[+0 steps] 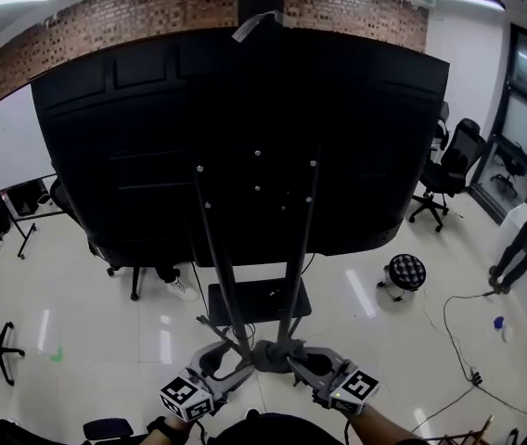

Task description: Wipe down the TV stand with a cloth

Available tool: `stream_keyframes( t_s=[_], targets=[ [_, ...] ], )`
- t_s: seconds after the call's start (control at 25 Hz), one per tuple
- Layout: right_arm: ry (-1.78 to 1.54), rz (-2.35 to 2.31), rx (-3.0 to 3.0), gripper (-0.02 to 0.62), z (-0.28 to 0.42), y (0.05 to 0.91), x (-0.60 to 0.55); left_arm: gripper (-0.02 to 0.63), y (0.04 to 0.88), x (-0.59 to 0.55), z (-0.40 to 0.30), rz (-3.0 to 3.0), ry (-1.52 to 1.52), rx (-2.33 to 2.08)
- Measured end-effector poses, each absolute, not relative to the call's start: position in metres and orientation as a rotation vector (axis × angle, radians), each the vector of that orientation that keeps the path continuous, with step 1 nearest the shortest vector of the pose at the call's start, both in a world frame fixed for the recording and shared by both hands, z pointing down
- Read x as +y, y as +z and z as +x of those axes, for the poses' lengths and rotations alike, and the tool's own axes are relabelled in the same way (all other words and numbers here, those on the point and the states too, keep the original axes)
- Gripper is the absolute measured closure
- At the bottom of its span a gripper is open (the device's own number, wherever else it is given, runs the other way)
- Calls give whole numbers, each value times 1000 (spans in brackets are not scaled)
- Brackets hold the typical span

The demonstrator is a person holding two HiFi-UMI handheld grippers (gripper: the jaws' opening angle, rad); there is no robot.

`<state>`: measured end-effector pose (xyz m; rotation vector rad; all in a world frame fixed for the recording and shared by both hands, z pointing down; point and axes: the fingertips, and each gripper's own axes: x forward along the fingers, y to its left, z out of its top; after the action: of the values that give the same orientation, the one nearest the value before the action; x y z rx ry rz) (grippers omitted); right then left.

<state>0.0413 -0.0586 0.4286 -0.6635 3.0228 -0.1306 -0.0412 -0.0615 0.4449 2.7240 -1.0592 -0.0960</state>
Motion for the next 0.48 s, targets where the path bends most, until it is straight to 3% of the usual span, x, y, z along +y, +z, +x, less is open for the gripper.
stream_keyframes(
  t_s=[0.48],
  targets=[
    [-122,-710,2963,578,11,407,-119,276,431,-122,-73,2778,-111,-1014]
  ],
)
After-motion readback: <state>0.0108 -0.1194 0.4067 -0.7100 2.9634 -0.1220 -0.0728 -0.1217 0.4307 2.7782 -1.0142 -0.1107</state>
